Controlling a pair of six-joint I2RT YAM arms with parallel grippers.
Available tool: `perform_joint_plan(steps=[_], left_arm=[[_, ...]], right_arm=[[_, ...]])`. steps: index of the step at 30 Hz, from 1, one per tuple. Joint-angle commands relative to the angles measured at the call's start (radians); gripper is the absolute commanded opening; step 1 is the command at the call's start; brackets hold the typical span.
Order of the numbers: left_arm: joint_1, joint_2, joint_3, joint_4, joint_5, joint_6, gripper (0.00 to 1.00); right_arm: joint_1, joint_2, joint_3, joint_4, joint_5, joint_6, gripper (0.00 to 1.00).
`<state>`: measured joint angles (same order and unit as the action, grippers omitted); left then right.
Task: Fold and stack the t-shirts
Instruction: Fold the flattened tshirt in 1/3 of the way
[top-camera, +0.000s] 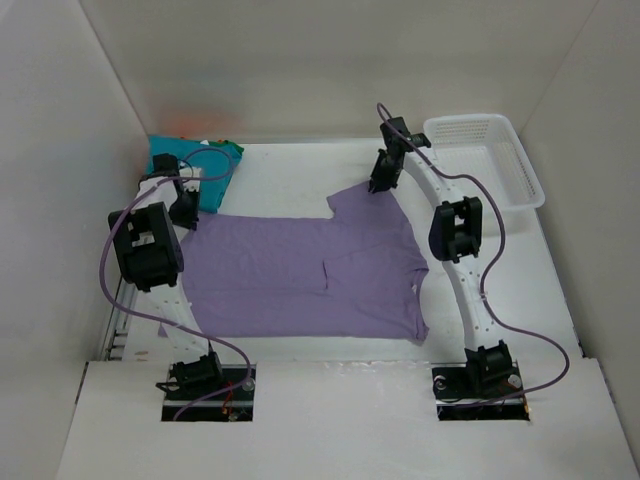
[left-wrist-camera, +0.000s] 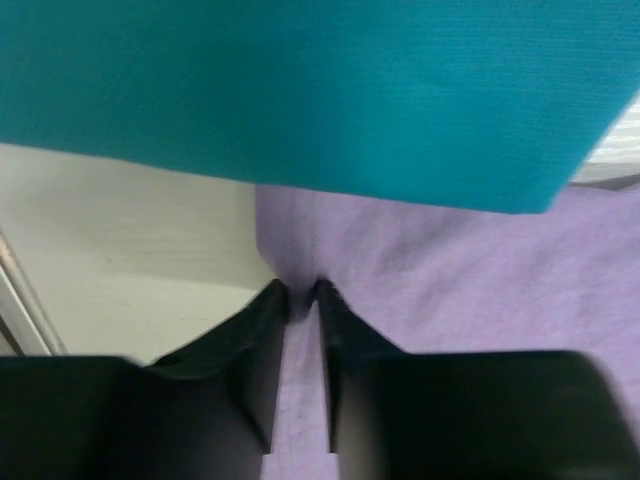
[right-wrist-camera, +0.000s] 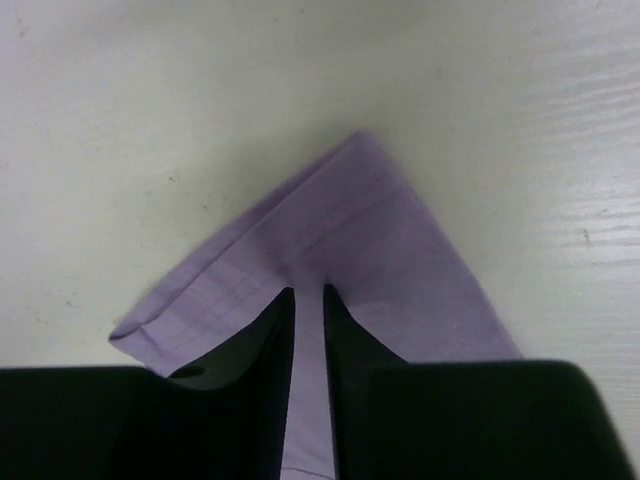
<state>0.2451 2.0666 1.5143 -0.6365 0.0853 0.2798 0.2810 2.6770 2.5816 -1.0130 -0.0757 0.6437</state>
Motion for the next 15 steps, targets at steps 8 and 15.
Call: perform_joint_plan(steps=[8,15], left_arm=[[-0.013,-0.043,-0.088,0.004,0.016,0.053,0.06],[0.030,-0.184,-0.101,0.023,-0.022,0.059,0.43]], right_arm=[[0.000,-0.079,-0.015,-0.048,0.280,-0.151,0.48],[0.036,-0.216,-0.139,0.019,0.307,-0.174,0.49]])
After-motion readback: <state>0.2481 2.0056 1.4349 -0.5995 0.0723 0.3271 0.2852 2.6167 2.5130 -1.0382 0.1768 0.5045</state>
